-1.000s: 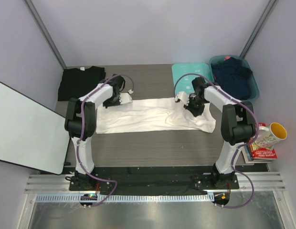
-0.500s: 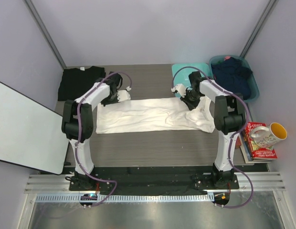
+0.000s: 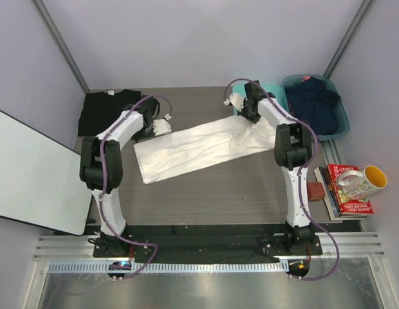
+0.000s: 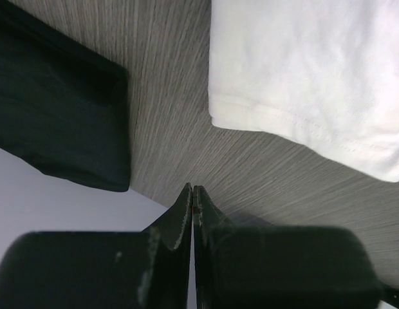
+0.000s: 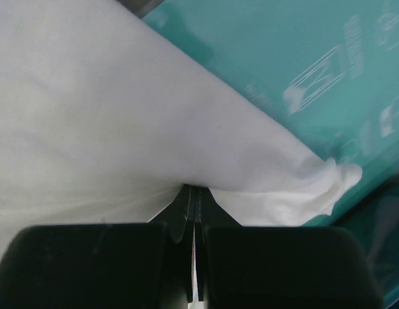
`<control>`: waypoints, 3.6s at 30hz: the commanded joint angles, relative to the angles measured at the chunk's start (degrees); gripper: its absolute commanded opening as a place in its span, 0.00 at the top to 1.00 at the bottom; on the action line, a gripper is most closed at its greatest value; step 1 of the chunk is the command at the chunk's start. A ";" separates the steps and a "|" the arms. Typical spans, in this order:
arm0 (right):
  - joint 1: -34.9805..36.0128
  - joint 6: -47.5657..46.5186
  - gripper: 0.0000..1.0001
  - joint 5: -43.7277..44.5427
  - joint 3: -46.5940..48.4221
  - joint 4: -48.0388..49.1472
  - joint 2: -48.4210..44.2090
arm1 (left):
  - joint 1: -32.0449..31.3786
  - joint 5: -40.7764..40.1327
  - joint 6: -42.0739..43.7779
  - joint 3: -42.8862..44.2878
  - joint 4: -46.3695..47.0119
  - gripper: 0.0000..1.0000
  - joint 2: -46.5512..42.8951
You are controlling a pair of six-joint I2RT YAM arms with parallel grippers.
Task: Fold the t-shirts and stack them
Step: Fold the tshirt
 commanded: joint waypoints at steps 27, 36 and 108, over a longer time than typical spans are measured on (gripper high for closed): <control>13.28 -0.23 0.89 27.02 6.18 67.43 9.55 | 2.00 1.04 -4.34 -2.02 6.82 1.00 -3.91; 13.19 10.93 0.90 21.11 2.49 46.42 -8.21 | 6.22 4.37 -18.22 -5.72 22.20 1.00 -8.31; 12.05 6.63 0.99 -17.11 -24.62 5.45 -31.19 | 3.06 14.39 -16.30 -4.22 14.03 1.00 -20.10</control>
